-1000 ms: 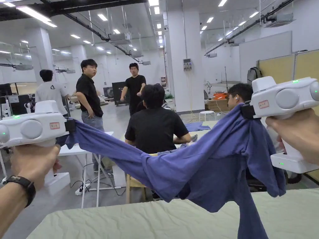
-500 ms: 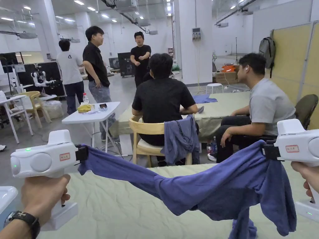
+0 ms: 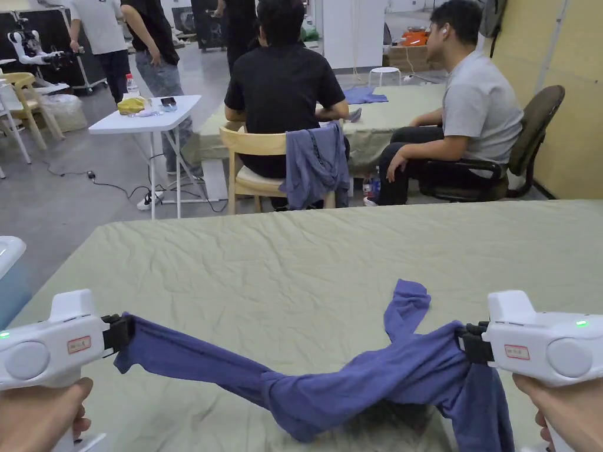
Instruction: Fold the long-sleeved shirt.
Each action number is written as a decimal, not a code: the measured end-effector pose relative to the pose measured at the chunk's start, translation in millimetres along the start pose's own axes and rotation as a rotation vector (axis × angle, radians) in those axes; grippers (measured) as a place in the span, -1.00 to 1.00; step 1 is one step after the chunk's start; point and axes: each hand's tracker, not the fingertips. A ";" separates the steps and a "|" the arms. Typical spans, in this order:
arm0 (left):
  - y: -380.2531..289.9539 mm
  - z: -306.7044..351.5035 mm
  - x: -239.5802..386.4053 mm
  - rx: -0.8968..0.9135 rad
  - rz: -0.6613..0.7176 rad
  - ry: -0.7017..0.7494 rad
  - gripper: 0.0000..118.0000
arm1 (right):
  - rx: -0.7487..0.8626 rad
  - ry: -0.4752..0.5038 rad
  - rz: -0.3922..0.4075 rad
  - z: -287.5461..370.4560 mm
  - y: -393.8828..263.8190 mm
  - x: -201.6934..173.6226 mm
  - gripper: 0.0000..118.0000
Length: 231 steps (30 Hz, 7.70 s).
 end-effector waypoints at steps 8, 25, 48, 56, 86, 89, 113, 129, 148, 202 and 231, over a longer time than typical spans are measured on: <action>-109.6 1.3 -26.2 -0.207 0.019 0.057 -0.98 | -0.164 0.021 0.003 -16.8 -99.6 -5.4 -0.77; -167.5 -23.5 -17.0 -0.309 0.074 0.099 -0.17 | -0.225 -0.009 -0.047 -22.2 -129.0 -18.9 0.05; -136.5 82.7 207.2 0.000 -0.277 -0.310 -1.00 | 0.122 -0.165 -0.175 175.1 -161.3 -37.2 -0.99; -129.1 64.0 226.5 -0.026 -0.299 -0.310 -1.00 | -0.143 -0.031 -0.231 110.6 -117.1 36.3 -0.98; -128.3 -43.4 251.3 -0.177 -0.294 -0.271 -1.00 | -0.451 -0.076 -0.363 -122.7 -132.4 106.0 -0.95; -114.5 -66.6 266.3 -0.161 -0.315 -0.269 -1.00 | -0.420 -0.075 -0.328 -113.9 -130.5 101.0 -0.96; -100.0 -374.0 352.6 -0.614 -0.660 -0.411 0.06 | -0.396 0.005 -0.413 -125.0 -154.9 111.3 -0.96; -90.5 -282.7 331.5 -0.421 -0.636 -0.400 -0.98 | -0.250 -0.084 -0.374 -87.5 -134.7 95.2 -0.96; 172.9 62.8 200.4 0.258 -0.469 -0.233 -0.98 | 0.285 -0.168 -0.066 123.0 93.6 55.7 -0.96; 485.3 222.3 185.7 0.696 -0.194 -0.171 -0.98 | 0.767 -0.263 -0.023 316.7 462.5 47.9 -0.96; 550.2 58.8 206.0 0.659 -0.221 -0.166 -0.98 | 0.718 -0.342 -0.011 160.2 538.6 95.0 -0.96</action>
